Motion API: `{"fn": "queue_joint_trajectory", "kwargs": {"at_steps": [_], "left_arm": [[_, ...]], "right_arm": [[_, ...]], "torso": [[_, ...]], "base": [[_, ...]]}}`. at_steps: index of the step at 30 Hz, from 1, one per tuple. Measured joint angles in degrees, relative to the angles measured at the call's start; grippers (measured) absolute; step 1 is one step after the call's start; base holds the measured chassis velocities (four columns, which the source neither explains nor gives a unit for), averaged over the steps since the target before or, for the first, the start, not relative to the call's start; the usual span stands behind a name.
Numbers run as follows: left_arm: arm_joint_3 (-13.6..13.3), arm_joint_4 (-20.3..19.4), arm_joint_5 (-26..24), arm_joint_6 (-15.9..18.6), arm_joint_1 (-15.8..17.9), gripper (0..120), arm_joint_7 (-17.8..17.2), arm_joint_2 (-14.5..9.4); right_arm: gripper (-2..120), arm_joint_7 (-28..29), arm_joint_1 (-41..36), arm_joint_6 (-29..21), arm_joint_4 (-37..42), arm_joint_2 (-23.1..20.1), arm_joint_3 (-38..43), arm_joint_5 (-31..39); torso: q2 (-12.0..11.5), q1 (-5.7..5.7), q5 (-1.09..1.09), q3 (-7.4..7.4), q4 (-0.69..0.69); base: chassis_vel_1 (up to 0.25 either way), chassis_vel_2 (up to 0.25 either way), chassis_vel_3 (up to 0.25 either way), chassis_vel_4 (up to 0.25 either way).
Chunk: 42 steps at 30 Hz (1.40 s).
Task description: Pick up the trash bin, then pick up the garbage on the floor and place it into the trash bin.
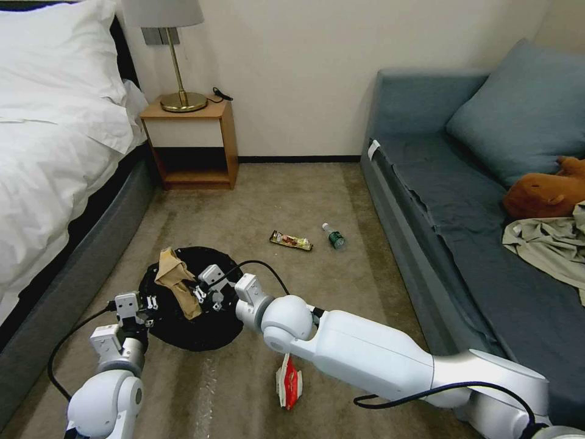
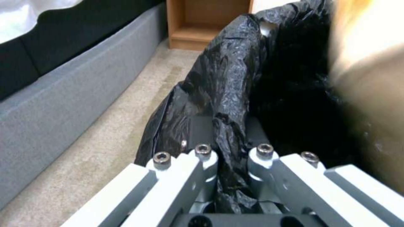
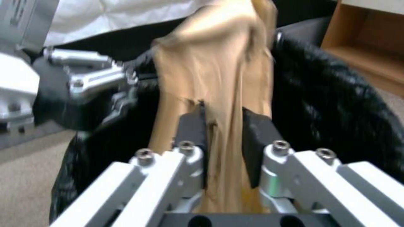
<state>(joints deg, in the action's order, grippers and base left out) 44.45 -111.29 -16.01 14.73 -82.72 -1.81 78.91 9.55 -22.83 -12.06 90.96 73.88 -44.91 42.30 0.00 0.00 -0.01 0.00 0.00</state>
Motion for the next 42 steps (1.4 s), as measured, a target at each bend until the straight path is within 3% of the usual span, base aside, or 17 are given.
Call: {"fn": "queue_joint_trajectory", "kwargs": {"at_steps": [11,16,21,23,25,28,30,37,42], "left_arm": [[0.99,0.15,-1.79,-0.19,-0.30,3,0.04,-1.58],[1.90,0.61,-2.50,-0.21,-0.12,3,0.03,-2.00],[3.71,1.77,-4.04,-0.22,0.42,3,-0.72,-2.73],[3.98,1.89,-4.25,-0.22,0.43,3,-0.83,-2.83],[4.89,2.01,-4.78,-0.23,0.44,3,-1.19,-2.94],[5.34,2.10,-4.84,-0.33,0.42,3,-1.20,-2.93],[6.37,3.28,-4.92,-1.34,0.47,3,-1.08,-3.17],[7.79,4.64,-5.25,-1.62,0.36,3,-0.87,-3.95],[8.06,2.95,-5.48,-1.15,-0.32,3,-0.79,-3.74]], "right_arm": [[62,1.27,-1.85,-0.47,-0.53,-0.28,0.16,-2.18],[76,1.88,-1.94,-1.76,0.08,-1.19,0.87,-2.45],[96,3.57,-3.28,-5.33,2.76,-4.79,2.87,-3.27],[98,3.70,-3.63,-5.72,3.23,-5.63,3.39,-3.31],[100,4.36,-5.32,-7.92,4.64,-10.01,5.86,-3.88],[100,4.76,-6.48,-9.42,5.10,-12.74,7.27,-5.18],[100,5.48,-9.86,-11.56,4.51,-16.51,9.25,-9.43],[100,7.71,-14.83,-13.99,2.38,-17.10,10.37,-10.65],[100,8.26,-16.40,-16.60,1.04,-15.38,10.43,-8.63]], "torso": [[0.00,0.00,0.01,0.00,0.00],[0.00,0.00,0.01,0.00,0.00],[0.00,0.00,0.01,0.00,0.00],[0.00,0.00,0.02,0.00,0.01],[0.00,0.00,0.02,0.00,0.00],[0.00,0.00,0.02,0.00,-0.01],[0.00,0.00,0.02,-0.01,-0.02],[0.00,0.00,0.02,-0.01,-0.01],[0.00,0.00,0.01,-0.01,-0.01]], "base": [[0.000,0.000,0.000,0.000],[0.000,0.000,0.000,0.000],[0.000,0.000,0.000,0.000],[0.000,0.000,0.000,0.000],[0.000,0.000,0.000,0.000],[0.000,0.000,0.000,0.000],[0.000,0.000,0.000,0.000],[0.000,0.000,0.000,0.000],[0.000,0.000,0.000,0.000]]}}
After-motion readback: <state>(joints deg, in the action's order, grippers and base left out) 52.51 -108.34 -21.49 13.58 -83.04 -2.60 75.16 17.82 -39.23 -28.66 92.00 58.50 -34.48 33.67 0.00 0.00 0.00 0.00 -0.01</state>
